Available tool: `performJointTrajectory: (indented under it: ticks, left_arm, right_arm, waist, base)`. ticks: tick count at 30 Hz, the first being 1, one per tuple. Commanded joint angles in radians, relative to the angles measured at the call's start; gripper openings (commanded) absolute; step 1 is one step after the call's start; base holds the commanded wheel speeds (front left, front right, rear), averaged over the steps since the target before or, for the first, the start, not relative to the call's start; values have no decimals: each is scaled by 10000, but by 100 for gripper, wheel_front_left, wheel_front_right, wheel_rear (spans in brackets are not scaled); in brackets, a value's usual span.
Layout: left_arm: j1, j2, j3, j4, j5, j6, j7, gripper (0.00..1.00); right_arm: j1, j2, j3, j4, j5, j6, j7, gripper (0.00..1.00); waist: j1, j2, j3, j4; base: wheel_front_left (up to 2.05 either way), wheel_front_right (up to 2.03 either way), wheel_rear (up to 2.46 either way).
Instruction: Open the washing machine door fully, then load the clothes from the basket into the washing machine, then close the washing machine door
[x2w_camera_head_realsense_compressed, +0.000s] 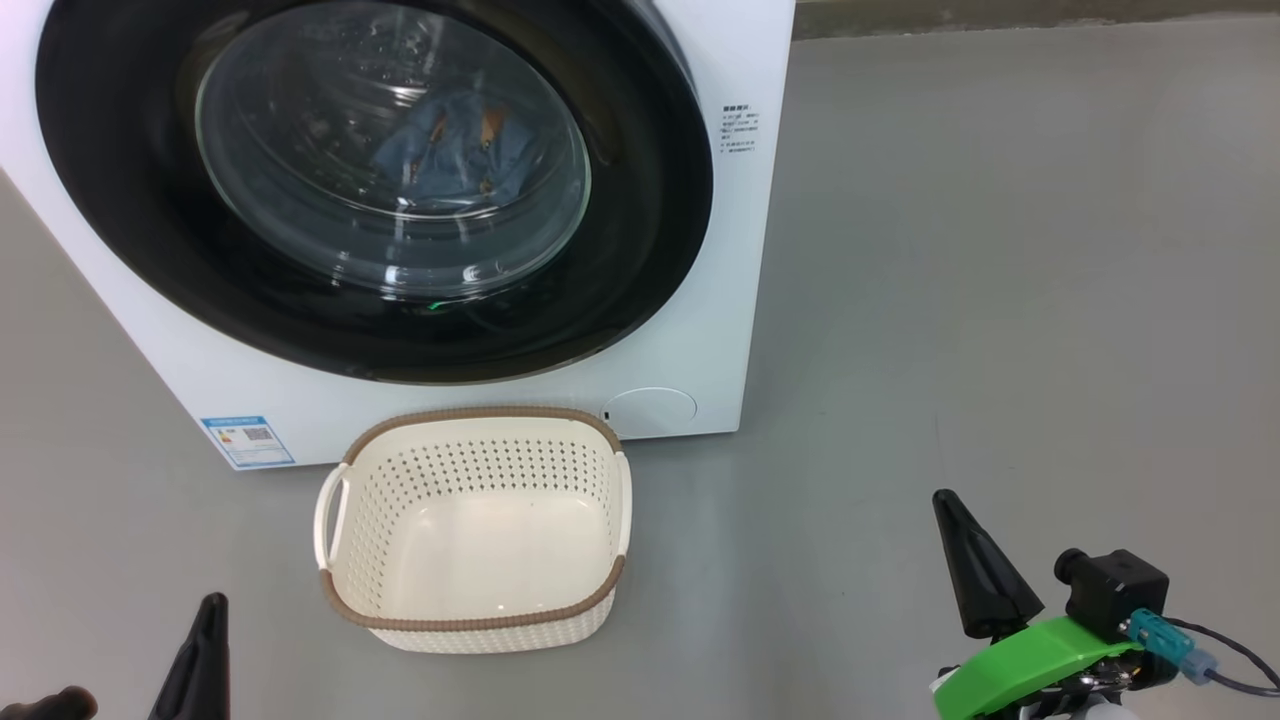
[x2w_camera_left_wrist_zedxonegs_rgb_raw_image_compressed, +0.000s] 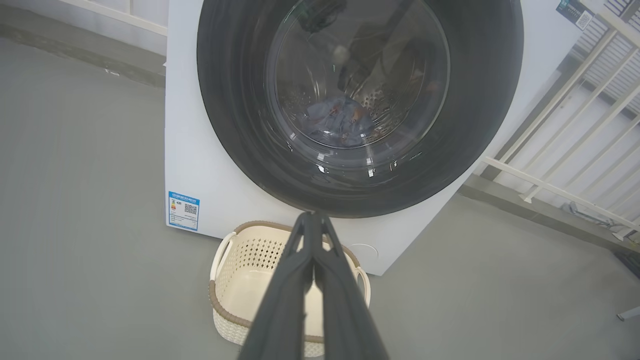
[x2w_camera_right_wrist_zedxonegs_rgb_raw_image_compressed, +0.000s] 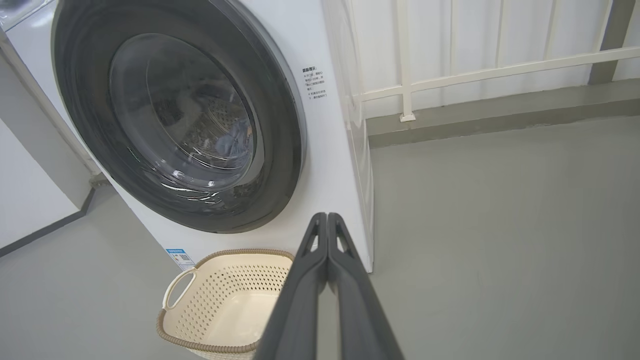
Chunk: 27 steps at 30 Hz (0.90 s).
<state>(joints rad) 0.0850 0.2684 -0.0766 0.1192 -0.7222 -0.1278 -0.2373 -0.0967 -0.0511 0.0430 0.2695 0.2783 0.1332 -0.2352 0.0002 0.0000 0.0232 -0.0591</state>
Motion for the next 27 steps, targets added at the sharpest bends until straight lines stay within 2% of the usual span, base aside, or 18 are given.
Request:
performJointTrajectory:
  ticks: [1,5,27]
  left_arm:
    - [-205,169,187,-172,-179,12,44,0]
    - [-270,94,239,-122,-479,19,157,0]
    - [-611,-324,535,161,-2125,15,783,0]
  right_arm:
    - [-230,-44,-41,-269,317,-3,51,0]
    - [-236,-66,-63,-257,786,-4,144,0]
    - [-225,-167,-200,-245,3342,-8,667,0]
  waist:
    - [11,0,-4,5]
    - [-1,0,2,25]
    - [-2,0,-41,135]
  base:
    - [0,0,0]
    - [0,0,0]
    - [0,0,0]
